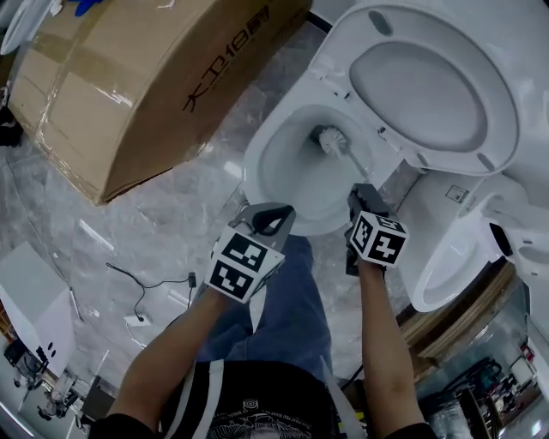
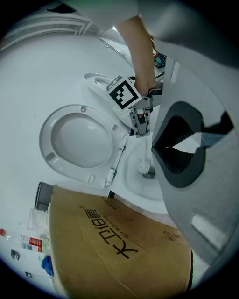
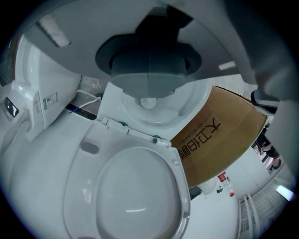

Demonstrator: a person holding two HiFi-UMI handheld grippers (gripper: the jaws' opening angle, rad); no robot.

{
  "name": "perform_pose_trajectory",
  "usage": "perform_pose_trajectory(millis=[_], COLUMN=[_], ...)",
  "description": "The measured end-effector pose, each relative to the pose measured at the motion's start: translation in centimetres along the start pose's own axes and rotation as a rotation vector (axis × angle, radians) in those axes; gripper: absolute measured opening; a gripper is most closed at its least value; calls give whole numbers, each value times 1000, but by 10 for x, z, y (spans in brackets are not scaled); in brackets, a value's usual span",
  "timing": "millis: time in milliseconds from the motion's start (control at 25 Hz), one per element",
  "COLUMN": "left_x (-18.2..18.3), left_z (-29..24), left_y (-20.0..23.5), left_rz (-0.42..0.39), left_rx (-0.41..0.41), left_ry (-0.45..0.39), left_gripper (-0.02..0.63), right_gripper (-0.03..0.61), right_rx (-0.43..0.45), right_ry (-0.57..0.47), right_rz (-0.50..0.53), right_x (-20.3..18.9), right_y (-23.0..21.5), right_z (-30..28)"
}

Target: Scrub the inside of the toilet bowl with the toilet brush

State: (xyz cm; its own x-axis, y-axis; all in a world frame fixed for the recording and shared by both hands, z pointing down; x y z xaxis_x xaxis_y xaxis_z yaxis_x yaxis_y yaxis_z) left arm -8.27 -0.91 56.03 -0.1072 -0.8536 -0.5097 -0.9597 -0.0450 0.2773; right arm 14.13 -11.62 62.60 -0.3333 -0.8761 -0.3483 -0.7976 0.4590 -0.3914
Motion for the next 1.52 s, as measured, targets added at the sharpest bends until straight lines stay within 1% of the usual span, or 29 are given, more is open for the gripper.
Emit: perform_pose_trajectory(millis=[200,360,520,800,880,1000,1080,1280,1520], left_x=[0,-6,-15,-25,-24,-20,-21,-25,-22], left_z=[3,8,12,17,18,21,22,19,14], left_y=[6,9,9,4,2,2,4,9,8], left_rz=[16,21,22,-9,-17,-20,-8,4,25], left_rx=[16,21,3,-21,-27,-31,-33,-12,0], left_ry=[-9,-13,-7,-1,-2,-2,6,13,1], left_gripper=[-3,-3,-3,-3,-3,-3,-3,-3,-3], right_gripper=[149,149,149,149,149,149,149,149,149], right_rx=[54,68,80,94,80,36,17,3,-21], right_ry=[-3,5,15,43,46,33,28,65,73], right_rz=[41,47,24,-8,-35,-67,-63,-16,-8], right_x=[9,3,-17,-59,-72,-81,-79,-57,-33], right_y=[23,40,51,69,69,63,59,46,22], right_z=[-14,-21,-18,-6,-1,4,2,-21,-46])
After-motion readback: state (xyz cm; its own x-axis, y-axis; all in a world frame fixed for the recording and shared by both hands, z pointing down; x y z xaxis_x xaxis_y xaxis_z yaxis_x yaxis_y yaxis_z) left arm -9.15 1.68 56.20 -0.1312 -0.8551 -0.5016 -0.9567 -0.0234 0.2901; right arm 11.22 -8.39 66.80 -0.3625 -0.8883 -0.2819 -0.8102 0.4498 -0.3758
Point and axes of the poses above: the fingertips, and each gripper's own axes: z backward along the fingers, y to its left, x out of its top, the point moved 10 cm from there along z, backward along the fingers, and after that the axes turned 15 degrees about x, right-handed, at the moved point
